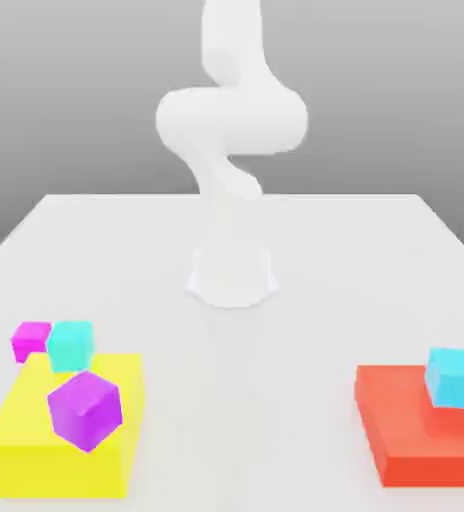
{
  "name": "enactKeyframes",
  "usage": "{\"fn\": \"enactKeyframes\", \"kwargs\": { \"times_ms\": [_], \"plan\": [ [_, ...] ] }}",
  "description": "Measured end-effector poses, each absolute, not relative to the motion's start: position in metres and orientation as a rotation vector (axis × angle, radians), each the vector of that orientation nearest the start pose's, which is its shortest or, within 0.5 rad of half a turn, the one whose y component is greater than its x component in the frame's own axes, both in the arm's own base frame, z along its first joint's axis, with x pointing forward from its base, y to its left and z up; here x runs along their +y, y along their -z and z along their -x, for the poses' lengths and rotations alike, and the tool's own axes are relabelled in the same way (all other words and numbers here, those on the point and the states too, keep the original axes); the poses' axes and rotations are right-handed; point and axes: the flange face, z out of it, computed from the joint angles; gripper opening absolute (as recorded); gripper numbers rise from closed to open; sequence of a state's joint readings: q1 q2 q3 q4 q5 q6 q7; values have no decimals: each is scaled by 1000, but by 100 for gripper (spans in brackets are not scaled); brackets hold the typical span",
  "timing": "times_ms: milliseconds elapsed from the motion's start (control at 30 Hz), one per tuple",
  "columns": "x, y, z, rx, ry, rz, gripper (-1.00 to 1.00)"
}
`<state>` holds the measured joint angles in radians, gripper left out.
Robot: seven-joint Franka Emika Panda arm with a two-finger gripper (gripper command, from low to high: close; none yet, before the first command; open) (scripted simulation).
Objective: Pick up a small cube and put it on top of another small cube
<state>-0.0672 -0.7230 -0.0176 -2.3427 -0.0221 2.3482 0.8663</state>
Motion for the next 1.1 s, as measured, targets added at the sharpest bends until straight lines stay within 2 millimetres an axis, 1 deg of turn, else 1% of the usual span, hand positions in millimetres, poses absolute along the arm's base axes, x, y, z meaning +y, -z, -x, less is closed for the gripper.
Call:
{"fn": "enactKeyframes", "kwargs": {
  "times_ms": [67, 133, 200, 300, 367, 433, 533, 600, 667, 733, 800, 833, 900, 1033, 1067, 1100],
  "plan": [
    [-67, -628, -394, 1400, 898, 2386, 0],
    [-100, -590, -405, 1561, 835, 2345, 0],
    [-133, -551, -410, 1718, 770, 2290, 0],
    [-182, -492, -405, 1947, 666, 2186, 0],
    [-213, -452, -395, 2094, 594, 2101, 0],
    [-241, -413, -380, 2235, 518, 2005, 0],
    [-278, -355, -348, 2433, 401, 1839, 0],
    [-297, -318, -321, 2554, 319, 1715, 0],
    [-311, -283, -292, 2664, 236, 1582, 0],
    [-326, -248, -254, 2781, 151, 1410, 0],
    [-331, -216, -218, 2874, 65, 1246, 0],
    [-330, -202, -209, 2898, 32, 1201, 0],
    [-327, -180, -204, 2911, 8, 1177, 0],
    [-327, -141, -202, 2916, 1, 1170, 0],
    [-326, -132, -202, 2917, 1, 1170, -100],
    [-326, -132, -202, 2917, 1, 1170, -100]
  ]
}}
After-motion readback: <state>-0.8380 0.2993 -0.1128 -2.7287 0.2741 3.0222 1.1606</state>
